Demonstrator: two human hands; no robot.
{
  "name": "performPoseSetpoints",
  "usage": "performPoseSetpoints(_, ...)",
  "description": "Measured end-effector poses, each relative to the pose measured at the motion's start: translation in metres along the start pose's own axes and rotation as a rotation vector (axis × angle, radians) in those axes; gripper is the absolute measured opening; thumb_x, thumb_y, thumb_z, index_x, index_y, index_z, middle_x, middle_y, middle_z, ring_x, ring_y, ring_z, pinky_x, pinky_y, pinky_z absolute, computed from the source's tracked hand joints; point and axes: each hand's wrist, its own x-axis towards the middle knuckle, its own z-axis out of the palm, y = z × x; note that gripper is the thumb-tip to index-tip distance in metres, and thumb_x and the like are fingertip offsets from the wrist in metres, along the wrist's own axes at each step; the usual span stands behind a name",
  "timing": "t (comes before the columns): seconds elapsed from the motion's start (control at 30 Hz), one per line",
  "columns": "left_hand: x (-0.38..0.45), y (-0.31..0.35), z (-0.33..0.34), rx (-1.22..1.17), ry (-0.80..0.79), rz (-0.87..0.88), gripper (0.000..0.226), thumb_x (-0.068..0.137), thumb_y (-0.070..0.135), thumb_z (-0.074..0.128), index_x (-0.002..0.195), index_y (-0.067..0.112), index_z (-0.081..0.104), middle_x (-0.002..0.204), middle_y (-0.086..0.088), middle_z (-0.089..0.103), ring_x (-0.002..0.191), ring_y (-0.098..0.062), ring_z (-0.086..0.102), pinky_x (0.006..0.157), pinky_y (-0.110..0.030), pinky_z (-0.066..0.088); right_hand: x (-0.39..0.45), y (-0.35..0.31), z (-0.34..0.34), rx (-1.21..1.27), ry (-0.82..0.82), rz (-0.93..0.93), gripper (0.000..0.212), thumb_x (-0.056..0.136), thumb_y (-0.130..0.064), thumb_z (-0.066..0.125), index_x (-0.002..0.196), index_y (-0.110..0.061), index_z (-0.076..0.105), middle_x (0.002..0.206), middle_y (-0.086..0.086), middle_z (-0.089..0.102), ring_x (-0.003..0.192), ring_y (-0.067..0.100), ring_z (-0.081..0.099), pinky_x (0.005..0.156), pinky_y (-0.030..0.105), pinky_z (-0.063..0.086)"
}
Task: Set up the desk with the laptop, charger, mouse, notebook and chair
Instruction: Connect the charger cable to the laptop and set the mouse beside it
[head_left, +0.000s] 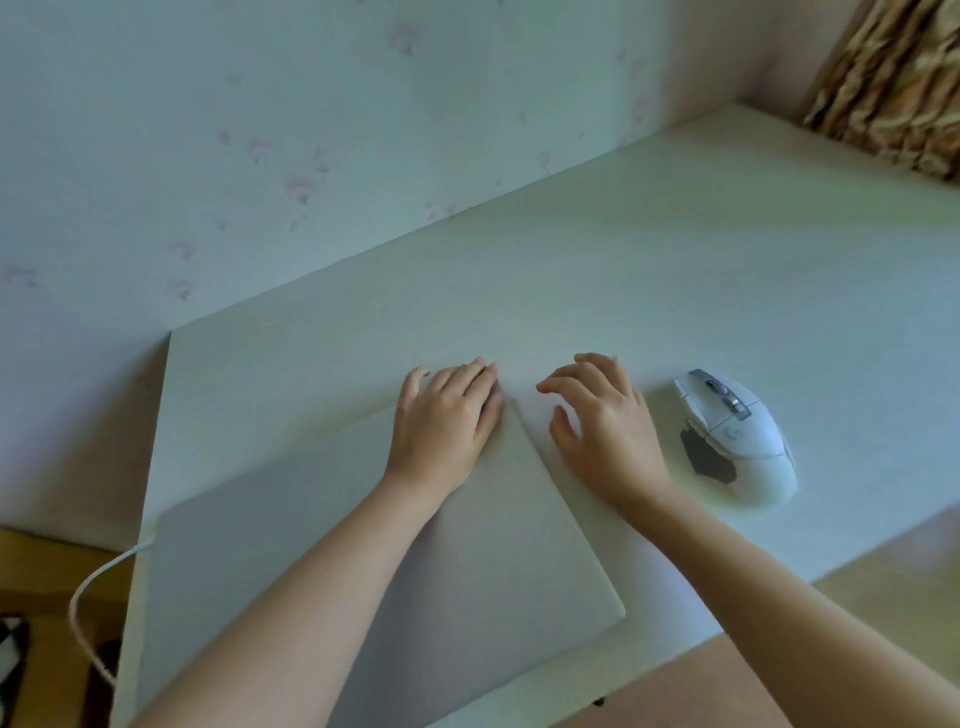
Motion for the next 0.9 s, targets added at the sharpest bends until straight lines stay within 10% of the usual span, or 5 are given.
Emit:
performPoseSetpoints(0.13,-0.015,0.03,-0.01,0.002,-0.086,-0.191,0.042,0.094,0.034,0.034,0.124,0.019,0.06,0.132,0.004,0.06,0.115,-0.016,0.059,0.103,-0.057,0.03,-0.022,0.007,-0.032,-0.201,-0.006,-0.002,0.028,0.07,-0.002,0.065,0.096,-0.013,0.067,0.099,0.003,0.067,0.116,0.03,0.052,0.109,0.05,0.027)
performPoseSetpoints(0.3,-0.045,0.064,-0.01,-0.108,-0.422,-0.371,0.067,0.095,0.06,0.017,0.151,0.031,-0.006,0.158,0.012,-0.017,0.146,-0.009,-0.014,0.108,-0.067,-0.007,-0.037,0.037,-0.068,-0.425,-0.092,0.068,0.041,0.07,-0.01,0.068,0.111,-0.013,0.062,0.123,0.012,0.057,0.129,0.037,0.041,0.106,0.065,0.02)
performPoseSetpoints(0.6,-0.038,0.07,-0.012,-0.087,-0.41,-0.407,0.061,0.097,0.055,0.016,0.152,0.033,-0.003,0.16,0.011,-0.012,0.147,-0.01,-0.01,0.11,-0.066,-0.001,-0.036,0.056,-0.082,-0.317,-0.172,0.229,0.038,0.086,-0.024,0.058,0.124,-0.017,0.054,0.134,0.01,0.049,0.118,0.036,0.047,0.078,0.045,0.049)
performPoseSetpoints(0.9,-0.016,0.095,-0.1,-0.121,-0.541,-0.44,0.066,0.097,0.054,0.031,0.152,0.022,0.012,0.161,0.003,0.009,0.147,-0.014,0.007,0.115,-0.057,0.0,0.0,-0.003,-0.135,0.051,-0.252,0.338,0.036,0.086,-0.037,0.055,0.121,-0.027,0.055,0.129,-0.004,0.049,0.107,0.024,0.054,0.082,0.039,0.049)
